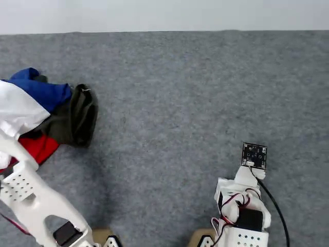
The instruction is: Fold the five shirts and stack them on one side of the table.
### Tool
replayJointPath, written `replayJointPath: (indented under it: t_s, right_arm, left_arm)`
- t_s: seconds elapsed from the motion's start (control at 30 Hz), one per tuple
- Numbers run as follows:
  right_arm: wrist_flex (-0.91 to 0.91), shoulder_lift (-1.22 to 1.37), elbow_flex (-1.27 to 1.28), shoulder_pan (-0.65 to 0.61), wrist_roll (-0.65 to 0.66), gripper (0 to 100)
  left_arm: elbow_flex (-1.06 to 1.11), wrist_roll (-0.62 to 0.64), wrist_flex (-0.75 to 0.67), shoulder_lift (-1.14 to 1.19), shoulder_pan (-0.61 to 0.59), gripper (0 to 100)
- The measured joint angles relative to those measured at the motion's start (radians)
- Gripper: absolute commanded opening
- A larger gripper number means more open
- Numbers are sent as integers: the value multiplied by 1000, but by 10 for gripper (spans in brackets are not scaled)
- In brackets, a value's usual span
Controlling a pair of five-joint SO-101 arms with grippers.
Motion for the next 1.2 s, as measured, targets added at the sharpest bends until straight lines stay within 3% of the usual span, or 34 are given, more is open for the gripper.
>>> replayJointPath:
  t_s: [0.37, 0.97, 1.03, 1.17, 1.2]
  right_arm:
    - [0, 0, 0, 0, 0, 9]
    - [0, 0, 0, 0, 0, 9]
    - [0, 0, 0, 0, 0, 9]
    - [0, 0, 0, 0, 0, 9]
    - [0, 0, 0, 0, 0, 9]
  left_arm:
    - [206, 0, 0, 0, 101, 246]
    - [259, -141, -17, 81, -106, 234]
    - [259, -153, -23, 121, -124, 192]
    - [259, -164, -26, 157, -135, 0]
    - [247, -164, -26, 157, -133, 6]
